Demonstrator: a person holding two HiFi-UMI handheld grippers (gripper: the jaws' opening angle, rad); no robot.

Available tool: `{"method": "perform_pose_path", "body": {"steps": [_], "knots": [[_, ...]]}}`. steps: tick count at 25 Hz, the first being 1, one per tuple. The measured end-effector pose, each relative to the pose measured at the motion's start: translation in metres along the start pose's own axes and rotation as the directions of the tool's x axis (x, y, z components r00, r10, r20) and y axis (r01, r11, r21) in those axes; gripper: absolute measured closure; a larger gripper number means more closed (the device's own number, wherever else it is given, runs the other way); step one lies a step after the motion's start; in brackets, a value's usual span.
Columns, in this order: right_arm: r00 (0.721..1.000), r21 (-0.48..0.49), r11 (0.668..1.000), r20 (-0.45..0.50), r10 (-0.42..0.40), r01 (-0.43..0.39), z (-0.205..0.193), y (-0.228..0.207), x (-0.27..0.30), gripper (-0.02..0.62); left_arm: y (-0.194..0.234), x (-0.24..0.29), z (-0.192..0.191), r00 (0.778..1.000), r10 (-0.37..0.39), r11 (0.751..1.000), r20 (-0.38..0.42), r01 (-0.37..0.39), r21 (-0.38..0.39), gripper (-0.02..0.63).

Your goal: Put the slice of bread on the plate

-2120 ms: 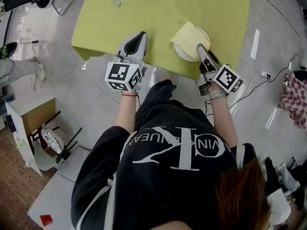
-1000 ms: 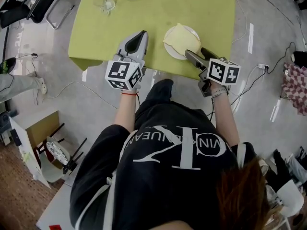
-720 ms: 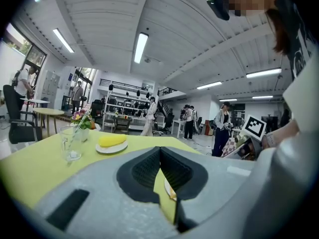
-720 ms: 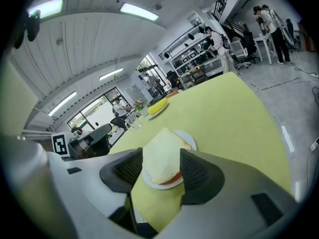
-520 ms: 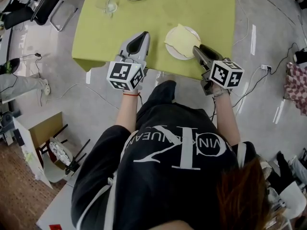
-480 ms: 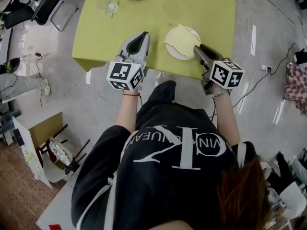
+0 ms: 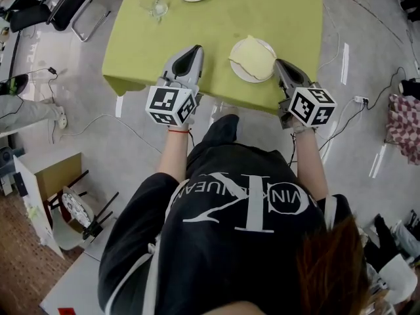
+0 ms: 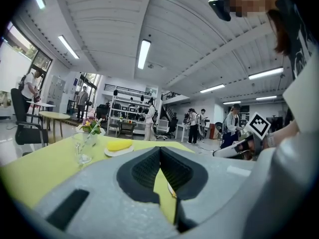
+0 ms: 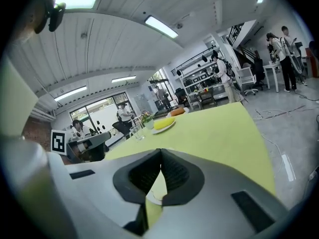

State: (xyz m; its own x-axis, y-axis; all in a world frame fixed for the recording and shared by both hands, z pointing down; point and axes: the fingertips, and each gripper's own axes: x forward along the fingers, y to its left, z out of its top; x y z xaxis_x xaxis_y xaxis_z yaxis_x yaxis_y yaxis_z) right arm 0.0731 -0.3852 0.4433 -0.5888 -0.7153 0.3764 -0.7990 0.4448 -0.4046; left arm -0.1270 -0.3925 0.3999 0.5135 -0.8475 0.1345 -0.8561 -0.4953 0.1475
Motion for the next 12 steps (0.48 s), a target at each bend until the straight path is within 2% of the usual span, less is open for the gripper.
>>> {"method": "perform_pose_path", "body": {"steps": [12], "knots": [[0.99, -0.149, 0.988, 0.139, -0.013, 0.034, 0.042, 0.011, -0.026, 0.594, -0.003, -0.014, 0.029, 0.998, 0.019, 1.0, 0.068, -0.019, 0.004, 0.595]]}}
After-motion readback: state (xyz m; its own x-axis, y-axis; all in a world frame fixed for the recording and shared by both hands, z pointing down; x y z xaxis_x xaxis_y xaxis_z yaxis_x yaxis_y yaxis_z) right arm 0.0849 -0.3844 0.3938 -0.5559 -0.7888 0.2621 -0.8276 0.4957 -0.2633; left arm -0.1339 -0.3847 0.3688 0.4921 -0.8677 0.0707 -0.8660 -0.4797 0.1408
